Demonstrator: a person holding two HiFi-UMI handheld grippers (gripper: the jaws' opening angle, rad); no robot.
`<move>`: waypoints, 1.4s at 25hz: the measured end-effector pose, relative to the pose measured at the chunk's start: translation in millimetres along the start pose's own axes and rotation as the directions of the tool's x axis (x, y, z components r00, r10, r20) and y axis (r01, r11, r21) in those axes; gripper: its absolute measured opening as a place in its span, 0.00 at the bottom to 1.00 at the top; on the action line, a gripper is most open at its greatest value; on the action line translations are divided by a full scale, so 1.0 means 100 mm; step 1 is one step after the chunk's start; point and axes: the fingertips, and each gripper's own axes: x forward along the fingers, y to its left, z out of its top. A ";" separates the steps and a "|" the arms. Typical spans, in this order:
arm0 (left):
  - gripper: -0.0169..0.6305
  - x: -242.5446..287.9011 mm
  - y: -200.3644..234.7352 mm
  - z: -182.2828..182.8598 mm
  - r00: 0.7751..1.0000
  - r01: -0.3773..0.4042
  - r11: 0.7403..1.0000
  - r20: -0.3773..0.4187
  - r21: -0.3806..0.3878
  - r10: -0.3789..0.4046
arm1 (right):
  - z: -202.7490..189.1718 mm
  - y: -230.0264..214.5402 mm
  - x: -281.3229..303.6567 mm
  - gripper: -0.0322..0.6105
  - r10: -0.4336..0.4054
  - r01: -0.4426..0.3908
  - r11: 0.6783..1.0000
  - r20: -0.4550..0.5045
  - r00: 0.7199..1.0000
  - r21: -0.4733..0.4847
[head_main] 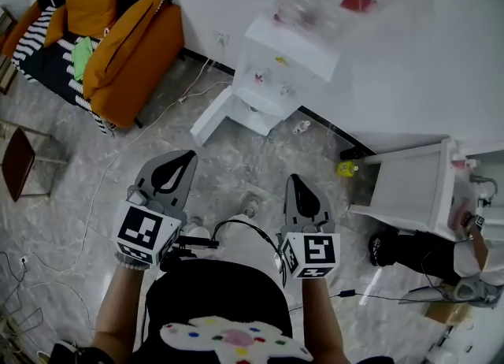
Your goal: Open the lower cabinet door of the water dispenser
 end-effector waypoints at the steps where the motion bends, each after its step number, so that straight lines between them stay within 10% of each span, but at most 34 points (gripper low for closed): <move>1: 0.05 -0.01 0.00 0.02 1.000 0.001 1.000 0.007 0.001 -0.001 | 0.00 0.02 -0.02 0.06 -0.001 0.001 1.000 -0.003 1.000 0.000; 35: 0.05 -0.19 0.09 0.07 0.999 -0.002 1.000 0.035 0.018 0.001 | 0.20 0.27 -0.16 0.05 -0.008 0.009 0.999 0.036 0.999 -0.032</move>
